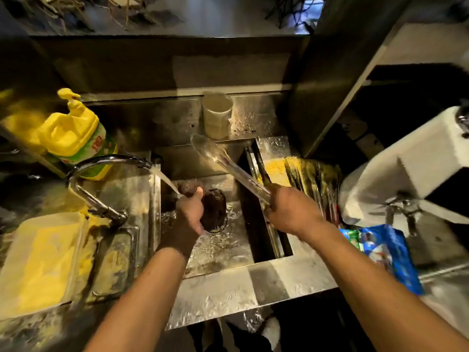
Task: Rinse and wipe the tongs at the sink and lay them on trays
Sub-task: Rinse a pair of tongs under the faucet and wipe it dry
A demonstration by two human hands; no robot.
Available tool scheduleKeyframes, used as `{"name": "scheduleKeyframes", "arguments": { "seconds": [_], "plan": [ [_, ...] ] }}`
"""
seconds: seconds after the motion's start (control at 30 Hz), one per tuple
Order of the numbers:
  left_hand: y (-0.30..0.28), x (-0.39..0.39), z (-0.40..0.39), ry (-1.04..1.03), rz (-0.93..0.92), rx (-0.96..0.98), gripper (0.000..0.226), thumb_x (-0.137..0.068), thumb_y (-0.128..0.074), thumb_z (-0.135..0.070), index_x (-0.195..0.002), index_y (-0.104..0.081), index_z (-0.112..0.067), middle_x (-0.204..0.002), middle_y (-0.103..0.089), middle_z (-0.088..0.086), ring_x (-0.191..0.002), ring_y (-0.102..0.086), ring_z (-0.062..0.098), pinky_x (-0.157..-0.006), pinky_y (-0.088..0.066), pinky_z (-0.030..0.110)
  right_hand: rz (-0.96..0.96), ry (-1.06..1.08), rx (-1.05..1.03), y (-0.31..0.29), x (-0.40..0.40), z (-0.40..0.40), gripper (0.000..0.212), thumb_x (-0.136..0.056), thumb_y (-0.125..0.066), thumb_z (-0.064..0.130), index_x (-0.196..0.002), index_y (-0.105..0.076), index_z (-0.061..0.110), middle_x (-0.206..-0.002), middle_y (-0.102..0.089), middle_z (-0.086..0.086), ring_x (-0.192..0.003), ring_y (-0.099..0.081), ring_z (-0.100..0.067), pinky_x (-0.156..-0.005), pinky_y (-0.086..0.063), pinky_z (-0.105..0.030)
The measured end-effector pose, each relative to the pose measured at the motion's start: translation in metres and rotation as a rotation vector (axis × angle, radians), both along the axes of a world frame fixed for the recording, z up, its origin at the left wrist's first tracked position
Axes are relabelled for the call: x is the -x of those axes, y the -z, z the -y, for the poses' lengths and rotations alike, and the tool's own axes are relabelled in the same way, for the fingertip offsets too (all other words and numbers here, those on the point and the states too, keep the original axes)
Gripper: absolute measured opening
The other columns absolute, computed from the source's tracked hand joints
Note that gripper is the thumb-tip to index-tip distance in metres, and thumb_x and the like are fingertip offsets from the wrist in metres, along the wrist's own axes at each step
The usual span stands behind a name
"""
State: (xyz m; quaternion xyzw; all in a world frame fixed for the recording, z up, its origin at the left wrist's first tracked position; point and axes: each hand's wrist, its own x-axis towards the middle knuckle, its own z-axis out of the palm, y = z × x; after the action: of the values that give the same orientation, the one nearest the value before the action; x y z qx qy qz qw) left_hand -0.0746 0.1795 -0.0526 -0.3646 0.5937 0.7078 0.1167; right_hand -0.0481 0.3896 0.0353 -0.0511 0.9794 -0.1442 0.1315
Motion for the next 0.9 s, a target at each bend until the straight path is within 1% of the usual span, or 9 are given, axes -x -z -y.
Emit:
{"name": "scheduleKeyframes", "arguments": {
  "seconds": [0.07, 0.13, 0.23, 0.33, 0.5, 0.6, 0.7, 0.77, 0.9],
  "plan": [
    [-0.012, 0.005, -0.016, 0.006, -0.068, -0.067, 0.022, -0.097, -0.059, -0.027, -0.116, -0.06, -0.017, -0.12, -0.067, 0.017, -0.106, -0.067, 0.035, -0.091, -0.056, 0.055, -0.029, 0.055, 0.008, -0.003, -0.011, -0.015, 0.031, -0.082, -0.062, 0.027, -0.112, -0.056, 0.026, -0.086, -0.062, -0.001, -0.08, -0.063, -0.027, -0.064, -0.046, -0.031],
    [-0.026, 0.007, -0.039, 0.046, -0.127, -0.095, 0.004, -0.097, -0.06, -0.023, -0.099, -0.063, -0.023, -0.109, -0.071, 0.014, -0.087, -0.071, 0.028, -0.076, -0.061, 0.048, -0.054, 0.113, 0.043, -0.008, -0.023, -0.035, 0.033, -0.08, -0.059, 0.027, -0.113, -0.058, 0.026, -0.091, -0.067, -0.006, -0.087, -0.066, -0.032, -0.067, -0.05, -0.033],
    [-0.049, 0.004, -0.09, 0.182, -0.161, -0.143, 0.008, -0.097, -0.061, -0.023, -0.104, -0.063, -0.02, -0.107, -0.071, 0.019, -0.085, -0.071, 0.034, -0.08, -0.056, 0.062, -0.096, 0.253, 0.14, -0.021, -0.051, -0.074, 0.038, -0.074, -0.054, 0.028, -0.112, -0.061, 0.024, -0.098, -0.071, -0.013, -0.092, -0.065, -0.035, -0.074, -0.053, -0.038],
    [-0.069, -0.008, -0.149, 0.326, -0.216, -0.124, 0.007, -0.095, -0.064, -0.026, -0.095, -0.064, -0.019, -0.109, -0.071, 0.014, -0.097, -0.071, 0.035, -0.085, -0.054, 0.064, -0.144, 0.371, 0.182, -0.031, -0.084, -0.117, 0.024, -0.074, -0.052, 0.027, -0.096, -0.06, 0.023, -0.086, -0.069, -0.009, -0.088, -0.064, -0.036, -0.067, -0.05, -0.038],
    [-0.091, -0.058, -0.263, 0.585, -0.29, -0.153, 0.009, -0.094, -0.064, -0.019, -0.087, -0.067, -0.016, -0.086, -0.074, 0.009, -0.066, -0.073, 0.021, -0.064, -0.062, 0.039, -0.192, 0.55, 0.276, -0.05, -0.163, -0.199, 0.014, -0.069, -0.052, 0.026, -0.081, -0.055, 0.031, -0.078, -0.063, 0.001, -0.08, -0.06, -0.029, -0.067, -0.049, -0.037],
    [-0.095, -0.105, -0.333, 0.781, -0.276, -0.233, 0.01, -0.097, -0.06, -0.018, -0.102, -0.067, -0.015, -0.097, -0.073, 0.016, -0.079, -0.072, 0.03, -0.074, -0.06, 0.049, -0.241, 0.677, 0.327, -0.057, -0.221, -0.258, 0.015, -0.071, -0.054, 0.022, -0.072, -0.051, 0.037, -0.066, -0.056, 0.008, -0.071, -0.057, -0.026, -0.055, -0.04, -0.031],
    [-0.092, -0.149, -0.396, 0.893, -0.253, -0.297, 0.011, -0.098, -0.057, -0.014, -0.105, -0.065, -0.013, -0.086, -0.076, 0.013, -0.068, -0.075, 0.025, -0.057, -0.059, 0.036, -0.249, 0.792, 0.352, -0.059, -0.274, -0.305, 0.023, -0.075, -0.055, 0.024, -0.094, -0.062, 0.035, -0.078, -0.066, 0.003, -0.074, -0.064, -0.028, -0.059, -0.047, -0.031],
    [-0.092, -0.181, -0.439, 0.94, -0.233, -0.296, 0.013, -0.097, -0.058, -0.014, -0.106, -0.066, -0.01, -0.092, -0.074, 0.016, -0.073, -0.075, 0.027, -0.061, -0.06, 0.036, -0.246, 0.867, 0.358, -0.059, -0.308, -0.334, 0.025, -0.078, -0.056, 0.024, -0.1, -0.061, 0.034, -0.079, -0.063, 0.007, -0.076, -0.064, -0.023, -0.056, -0.045, -0.028],
    [-0.097, -0.25, -0.526, 1.065, -0.175, -0.308, 0.021, -0.099, -0.058, -0.02, -0.116, -0.065, -0.01, -0.103, -0.075, 0.016, -0.086, -0.073, 0.029, -0.069, -0.061, 0.039, -0.239, 1.073, 0.414, -0.055, -0.377, -0.394, 0.004, -0.076, -0.056, 0.026, -0.077, -0.054, 0.029, -0.072, -0.062, 0.007, -0.066, -0.064, -0.018, -0.056, -0.048, -0.031]
  ]
}}
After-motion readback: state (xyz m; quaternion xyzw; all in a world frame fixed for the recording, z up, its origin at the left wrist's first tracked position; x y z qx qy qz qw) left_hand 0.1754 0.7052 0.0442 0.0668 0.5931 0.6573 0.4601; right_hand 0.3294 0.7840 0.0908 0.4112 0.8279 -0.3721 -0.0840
